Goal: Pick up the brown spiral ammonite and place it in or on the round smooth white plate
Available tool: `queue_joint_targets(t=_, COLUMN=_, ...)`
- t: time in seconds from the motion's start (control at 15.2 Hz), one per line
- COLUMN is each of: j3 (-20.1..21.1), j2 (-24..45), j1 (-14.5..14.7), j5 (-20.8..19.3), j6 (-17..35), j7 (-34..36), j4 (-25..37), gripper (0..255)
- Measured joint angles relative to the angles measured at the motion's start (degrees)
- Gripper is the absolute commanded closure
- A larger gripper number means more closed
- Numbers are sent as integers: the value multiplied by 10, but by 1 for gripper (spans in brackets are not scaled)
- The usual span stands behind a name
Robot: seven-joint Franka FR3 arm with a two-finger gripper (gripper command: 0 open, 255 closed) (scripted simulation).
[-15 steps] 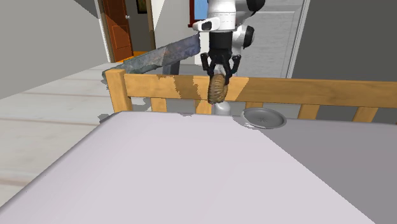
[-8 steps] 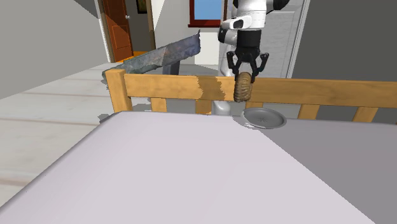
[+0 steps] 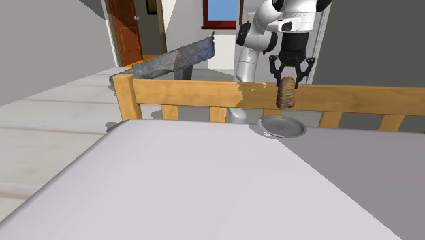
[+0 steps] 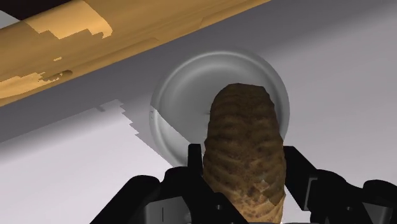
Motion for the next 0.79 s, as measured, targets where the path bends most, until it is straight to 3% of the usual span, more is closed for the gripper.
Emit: queue_joint_targets(t=0.79, j3=2, j2=-41, j1=11, j5=19, j6=84, j7=-15, j4=-122, gripper=255)
